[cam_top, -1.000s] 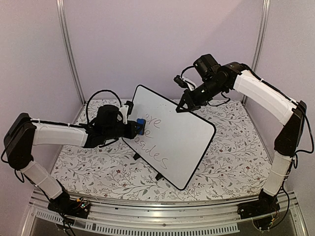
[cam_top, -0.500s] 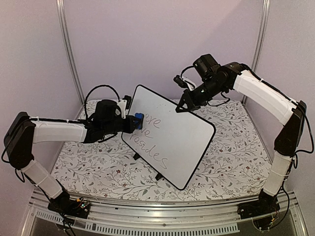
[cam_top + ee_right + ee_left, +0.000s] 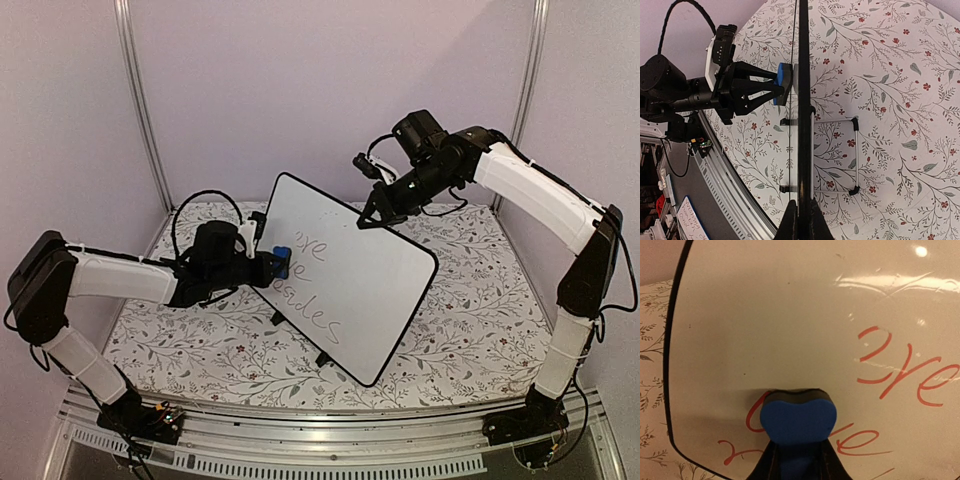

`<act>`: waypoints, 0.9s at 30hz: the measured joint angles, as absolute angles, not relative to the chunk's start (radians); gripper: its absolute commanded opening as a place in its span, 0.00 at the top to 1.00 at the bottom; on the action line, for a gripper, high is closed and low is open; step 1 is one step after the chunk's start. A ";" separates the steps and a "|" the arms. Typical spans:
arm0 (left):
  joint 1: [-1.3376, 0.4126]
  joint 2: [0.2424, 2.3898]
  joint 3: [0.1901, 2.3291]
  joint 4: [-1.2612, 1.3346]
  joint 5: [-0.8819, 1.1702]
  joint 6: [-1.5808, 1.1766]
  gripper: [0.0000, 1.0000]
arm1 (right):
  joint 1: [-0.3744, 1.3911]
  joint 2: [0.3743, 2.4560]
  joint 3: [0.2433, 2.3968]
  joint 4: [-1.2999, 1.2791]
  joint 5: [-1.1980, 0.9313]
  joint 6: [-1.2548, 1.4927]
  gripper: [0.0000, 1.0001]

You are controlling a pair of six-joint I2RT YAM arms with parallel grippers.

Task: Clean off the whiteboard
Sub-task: Erase the whiteboard from the whiteboard stand.

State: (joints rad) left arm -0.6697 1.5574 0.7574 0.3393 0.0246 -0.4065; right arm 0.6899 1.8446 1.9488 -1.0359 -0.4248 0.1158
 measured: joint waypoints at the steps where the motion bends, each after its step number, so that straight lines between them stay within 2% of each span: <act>1: -0.672 1.557 0.754 0.340 0.022 -0.409 1.00 | 0.690 1.845 1.949 -1.036 -0.425 0.116 1.00; 7: -0.674 1.557 0.774 0.310 0.018 -0.405 1.00 | 0.690 1.845 1.949 -1.037 -0.424 0.117 1.00; 18: -0.690 1.591 0.951 0.218 0.019 -0.360 1.00 | 0.686 1.845 1.949 -1.039 -0.418 0.124 1.00; 27: -0.695 1.594 0.949 0.234 0.015 -0.353 1.00 | 0.686 1.845 1.949 -1.040 -0.419 0.124 1.00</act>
